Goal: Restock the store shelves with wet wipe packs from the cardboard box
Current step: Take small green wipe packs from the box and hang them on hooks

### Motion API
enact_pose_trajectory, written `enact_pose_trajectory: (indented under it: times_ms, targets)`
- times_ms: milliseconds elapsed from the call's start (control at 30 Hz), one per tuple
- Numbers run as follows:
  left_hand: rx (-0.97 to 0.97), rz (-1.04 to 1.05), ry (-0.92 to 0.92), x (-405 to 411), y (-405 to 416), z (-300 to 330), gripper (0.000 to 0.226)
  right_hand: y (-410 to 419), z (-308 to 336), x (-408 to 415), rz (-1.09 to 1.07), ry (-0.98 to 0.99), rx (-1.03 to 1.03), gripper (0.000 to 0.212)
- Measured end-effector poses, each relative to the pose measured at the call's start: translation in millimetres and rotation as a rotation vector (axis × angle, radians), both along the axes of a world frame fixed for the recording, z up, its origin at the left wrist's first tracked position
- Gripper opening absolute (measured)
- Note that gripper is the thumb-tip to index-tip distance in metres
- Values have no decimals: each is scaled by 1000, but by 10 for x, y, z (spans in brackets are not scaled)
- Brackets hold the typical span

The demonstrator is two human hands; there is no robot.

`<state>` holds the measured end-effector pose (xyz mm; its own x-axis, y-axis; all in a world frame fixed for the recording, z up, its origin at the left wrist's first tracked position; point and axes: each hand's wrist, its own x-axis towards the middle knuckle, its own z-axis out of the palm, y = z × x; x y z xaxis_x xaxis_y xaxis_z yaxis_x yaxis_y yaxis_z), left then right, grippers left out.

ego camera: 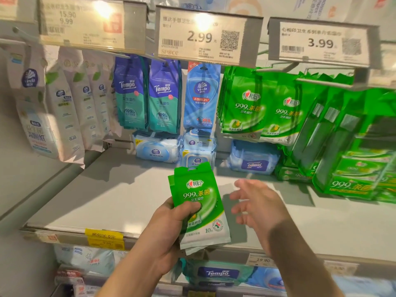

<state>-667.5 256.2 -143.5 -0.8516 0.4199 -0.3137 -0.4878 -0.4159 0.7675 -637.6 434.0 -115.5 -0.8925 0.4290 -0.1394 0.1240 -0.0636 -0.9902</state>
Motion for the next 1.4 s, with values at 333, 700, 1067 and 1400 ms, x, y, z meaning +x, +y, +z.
enact_pose_trajectory:
  times_ms: [333,700,1067,1400]
  targets:
    - [-41,-24,137,57,194,-35,55,100,-158,354,305,-271,735,60]
    - [-18,-32,40,-1,290,6,38,316,-148,538,-35,-15,306,17]
    - [-38,-91,-48,-55,323,-3,44,451,94,831,-304,568,281,18]
    - [-192,108,-41,38,521,244,25,555,271,822,-472,717,170,11]
